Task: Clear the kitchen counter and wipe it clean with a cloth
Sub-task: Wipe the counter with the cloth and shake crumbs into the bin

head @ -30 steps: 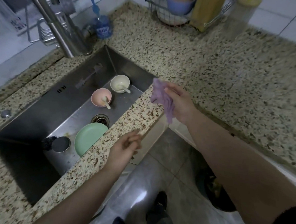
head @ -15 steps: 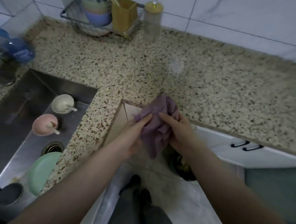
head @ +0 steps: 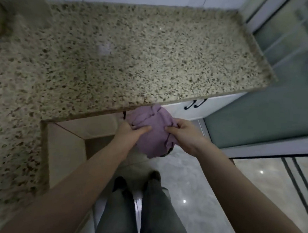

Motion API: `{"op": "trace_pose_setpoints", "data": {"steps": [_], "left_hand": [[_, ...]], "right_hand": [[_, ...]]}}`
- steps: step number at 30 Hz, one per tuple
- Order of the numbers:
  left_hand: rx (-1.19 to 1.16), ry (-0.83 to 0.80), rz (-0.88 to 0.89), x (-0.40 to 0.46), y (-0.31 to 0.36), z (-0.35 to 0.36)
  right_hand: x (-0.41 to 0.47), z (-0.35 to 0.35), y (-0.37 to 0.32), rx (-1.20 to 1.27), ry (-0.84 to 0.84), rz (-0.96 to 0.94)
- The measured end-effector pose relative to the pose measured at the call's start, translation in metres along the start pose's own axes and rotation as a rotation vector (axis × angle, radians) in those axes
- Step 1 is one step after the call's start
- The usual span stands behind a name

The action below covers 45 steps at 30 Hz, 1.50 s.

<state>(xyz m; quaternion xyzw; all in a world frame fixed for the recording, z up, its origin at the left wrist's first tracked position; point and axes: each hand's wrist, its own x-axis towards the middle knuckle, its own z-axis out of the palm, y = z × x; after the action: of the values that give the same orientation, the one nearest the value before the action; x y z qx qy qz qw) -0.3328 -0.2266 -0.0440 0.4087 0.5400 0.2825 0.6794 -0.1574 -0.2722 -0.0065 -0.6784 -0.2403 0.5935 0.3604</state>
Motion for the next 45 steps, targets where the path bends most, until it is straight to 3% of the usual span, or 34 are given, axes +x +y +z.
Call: {"op": "trace_pose_setpoints", "data": {"steps": [4, 6, 7, 9, 10, 12, 15, 16, 17, 19, 20, 21, 23, 24, 26, 28, 29, 30, 31, 32, 34, 37, 40, 45], "left_hand": [[0.127, 0.222, -0.1, 0.021, -0.016, 0.024], [0.334, 0.316, 0.091, 0.02, -0.024, 0.04], [0.437, 0.252, 0.281, 0.019, -0.025, 0.055], [0.613, -0.145, 0.586, 0.022, -0.03, 0.087], [0.696, -0.336, 0.619, 0.026, -0.038, 0.101], [0.804, -0.471, 0.523, 0.041, -0.056, 0.112], [0.917, -0.204, 0.171, 0.067, -0.071, 0.111], [0.911, -0.136, 0.233, 0.067, -0.071, 0.112], [0.886, -0.161, 0.4, 0.065, -0.068, 0.115], [0.903, -0.39, 0.646, 0.064, -0.069, 0.13], [0.915, -0.464, 0.568, 0.068, -0.074, 0.134], [0.889, -0.444, 0.351, 0.079, -0.076, 0.136], [0.827, -0.264, -0.157, 0.103, -0.078, 0.128], [0.814, -0.197, -0.184, 0.105, -0.074, 0.125], [0.737, -0.15, 0.226, 0.095, -0.065, 0.125], [0.719, -0.357, 0.491, 0.086, -0.063, 0.131], [0.751, -0.454, 0.425, 0.083, -0.065, 0.132], [0.779, -0.449, 0.288, 0.082, -0.068, 0.13], [0.762, -0.374, 0.142, 0.083, -0.068, 0.125], [0.725, -0.267, 0.116, 0.081, -0.062, 0.118], [0.688, -0.138, 0.392, 0.068, -0.039, 0.109], [0.69, -0.365, 0.655, 0.049, -0.003, 0.108], [0.632, -0.443, 0.572, 0.03, 0.026, 0.109], [0.454, -0.202, 0.574, 0.01, 0.066, 0.104]], "right_hand": [[0.003, -0.029, 0.018, 0.337, 0.09, 0.199], [0.006, -0.032, 0.025, 0.445, 0.143, 0.229], [0.01, -0.035, 0.031, 0.513, 0.161, 0.236], [0.015, -0.032, 0.036, 0.653, 0.162, 0.223], [0.018, -0.032, 0.039, 0.743, 0.162, 0.219], [0.023, -0.032, 0.045, 0.885, 0.202, 0.225], [0.03, -0.048, 0.056, 0.931, 0.261, 0.24], [0.033, -0.054, 0.057, 0.948, 0.273, 0.231], [0.034, -0.055, 0.057, 0.959, 0.29, 0.22], [0.038, -0.057, 0.053, 0.99, 0.285, 0.202], [0.038, -0.054, 0.05, 1.019, 0.286, 0.187], [0.04, -0.054, 0.046, 1.059, 0.288, 0.178], [0.043, -0.062, 0.047, 1.062, 0.282, 0.191], [0.041, -0.066, 0.047, 1.04, 0.278, 0.188], [0.041, -0.072, 0.047, 1.001, 0.277, 0.181], [0.043, -0.068, 0.047, 0.97, 0.284, 0.194], [0.043, -0.065, 0.044, 0.952, 0.297, 0.198], [0.043, -0.062, 0.04, 0.928, 0.315, 0.199], [0.041, -0.062, 0.036, 0.926, 0.322, 0.187], [0.04, -0.065, 0.032, 0.939, 0.315, 0.168], [0.034, -0.07, 0.013, 0.988, 0.263, 0.144], [0.023, -0.069, -0.014, 1.055, 0.147, 0.201], [0.002, -0.057, -0.045, 1.006, 0.018, 0.202], [-0.023, -0.046, -0.078, 0.92, -0.227, 0.031]]}}
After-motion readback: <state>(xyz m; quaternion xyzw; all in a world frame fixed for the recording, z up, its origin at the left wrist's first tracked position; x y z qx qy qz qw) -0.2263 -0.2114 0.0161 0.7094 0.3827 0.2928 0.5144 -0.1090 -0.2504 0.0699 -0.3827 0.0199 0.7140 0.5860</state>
